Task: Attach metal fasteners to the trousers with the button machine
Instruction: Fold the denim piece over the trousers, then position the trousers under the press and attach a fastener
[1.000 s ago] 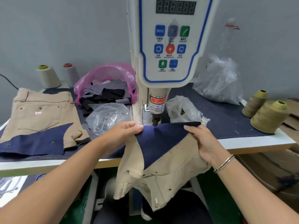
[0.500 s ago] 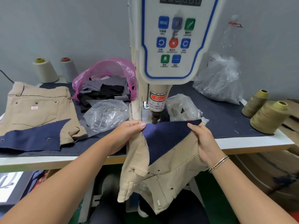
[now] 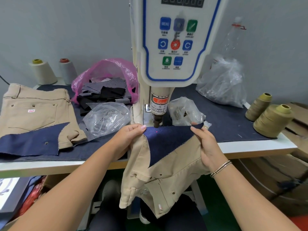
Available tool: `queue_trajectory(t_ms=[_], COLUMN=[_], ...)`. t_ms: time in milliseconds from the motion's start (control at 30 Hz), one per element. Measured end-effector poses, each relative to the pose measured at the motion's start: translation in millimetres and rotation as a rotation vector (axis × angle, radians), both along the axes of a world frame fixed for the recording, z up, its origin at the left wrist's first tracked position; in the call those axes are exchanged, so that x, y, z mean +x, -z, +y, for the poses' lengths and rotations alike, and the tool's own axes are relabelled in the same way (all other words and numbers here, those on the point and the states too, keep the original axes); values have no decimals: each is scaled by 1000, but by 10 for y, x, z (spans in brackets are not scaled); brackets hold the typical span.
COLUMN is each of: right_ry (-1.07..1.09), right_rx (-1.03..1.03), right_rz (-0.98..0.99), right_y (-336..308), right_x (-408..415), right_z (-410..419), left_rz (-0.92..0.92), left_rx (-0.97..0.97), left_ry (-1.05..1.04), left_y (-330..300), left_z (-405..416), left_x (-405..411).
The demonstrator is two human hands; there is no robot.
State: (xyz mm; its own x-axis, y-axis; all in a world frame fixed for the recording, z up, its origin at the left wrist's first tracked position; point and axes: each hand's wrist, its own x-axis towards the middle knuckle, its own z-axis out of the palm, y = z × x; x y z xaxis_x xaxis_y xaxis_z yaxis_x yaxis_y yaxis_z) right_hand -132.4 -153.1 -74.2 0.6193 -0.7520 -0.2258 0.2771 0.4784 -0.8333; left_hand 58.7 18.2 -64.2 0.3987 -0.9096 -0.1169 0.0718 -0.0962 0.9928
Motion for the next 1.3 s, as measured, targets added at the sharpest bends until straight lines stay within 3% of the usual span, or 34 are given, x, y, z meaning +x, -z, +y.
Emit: queue_trajectory(t_ms=[433,567,767,867,967,1033,1100,1200,1300], right_ry=[3,-21,-295,-391,-153,89,190,22,-71], right_rx=[-3,-86,-222,-501,-702,-941,-1238,-1601,-1790], right_rz=[-12,23,16,322,450,561,872,1330,1506], right_y=[3,-13,-76,-181,-415,-529,-589,-574,-449], right_x=[5,-11,-130,-107,-18,54,157,363,561], right_z=[4,47,220,259,147,-54,-262,-430,-514], left_rz=[49,82,5,-328,-574,-571,-545,-526,-455], left_rx=[-55,-68,-73,-99,-98,-116,-115,-111,-132], left_ry=[20,23,12,-151,-270,-307,-316,-320,-327], left_y=[46,44,-13,13,123,173,187,191,190], left_z=[-4,12,125,215,276,288,283,277,265], left_x=[19,27,88,162,178,164,161,173,168])
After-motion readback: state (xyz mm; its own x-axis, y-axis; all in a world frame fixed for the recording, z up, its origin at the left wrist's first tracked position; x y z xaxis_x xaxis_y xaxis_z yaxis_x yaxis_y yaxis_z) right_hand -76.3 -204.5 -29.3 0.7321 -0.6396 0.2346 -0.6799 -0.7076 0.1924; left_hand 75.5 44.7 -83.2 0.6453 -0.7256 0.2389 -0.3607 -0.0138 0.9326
